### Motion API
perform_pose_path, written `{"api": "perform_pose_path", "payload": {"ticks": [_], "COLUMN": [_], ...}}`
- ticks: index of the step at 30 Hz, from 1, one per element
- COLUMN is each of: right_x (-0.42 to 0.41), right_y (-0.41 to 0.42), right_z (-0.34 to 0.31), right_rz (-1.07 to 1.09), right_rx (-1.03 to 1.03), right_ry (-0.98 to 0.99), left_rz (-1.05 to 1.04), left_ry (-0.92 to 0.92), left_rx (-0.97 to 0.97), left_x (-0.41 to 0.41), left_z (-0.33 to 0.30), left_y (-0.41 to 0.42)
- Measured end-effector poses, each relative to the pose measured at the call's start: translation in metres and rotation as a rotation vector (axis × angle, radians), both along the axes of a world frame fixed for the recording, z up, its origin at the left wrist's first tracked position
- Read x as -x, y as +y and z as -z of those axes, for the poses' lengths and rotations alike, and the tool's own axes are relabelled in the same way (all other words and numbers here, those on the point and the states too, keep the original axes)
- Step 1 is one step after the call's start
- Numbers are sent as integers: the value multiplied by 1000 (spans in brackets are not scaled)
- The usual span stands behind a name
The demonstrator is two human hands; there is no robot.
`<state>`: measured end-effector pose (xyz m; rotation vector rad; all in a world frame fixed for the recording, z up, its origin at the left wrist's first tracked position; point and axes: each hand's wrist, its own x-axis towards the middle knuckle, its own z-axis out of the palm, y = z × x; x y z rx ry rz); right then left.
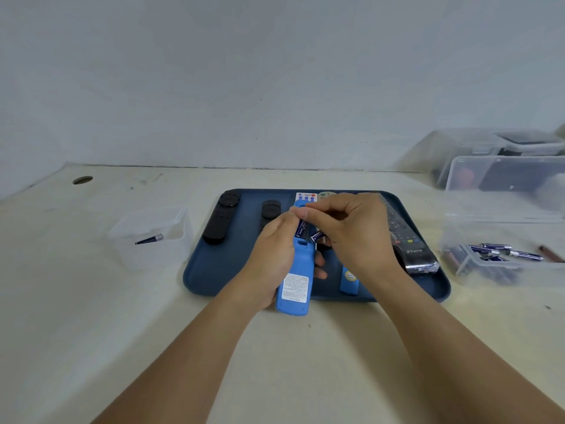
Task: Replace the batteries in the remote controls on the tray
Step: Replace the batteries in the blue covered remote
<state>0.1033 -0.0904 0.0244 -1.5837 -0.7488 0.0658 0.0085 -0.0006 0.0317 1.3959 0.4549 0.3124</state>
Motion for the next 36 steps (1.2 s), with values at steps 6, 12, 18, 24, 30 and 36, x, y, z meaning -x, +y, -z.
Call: {"api": "perform_pose_path", "payload": {"ticks": [6, 12, 18, 24, 30, 36], "right_x": [5, 9, 6, -4, -7, -9], "right_y": [3, 2, -1, -1, 0, -5], "right_z": [4, -1, -5, 1, 1, -7], "right_rz": [60, -38, -198, -62, -163, -232], "right_rx": [79, 61, -11, -141, -143, -199], "right_ry": [-223, -116, 115, 692, 775, 718], "left_rz": [8, -12, -46, -16, -10, -57], "left_ry": [-7, 28, -14, -48, -67, -71], "left_rx": [26, 127, 151, 107, 49, -52], "left_x": [0, 0, -2, -4, -5, -5], "left_z": [2, -2, 2, 6, 9, 10], "left_y": [3, 2, 8, 5, 5, 7]}}
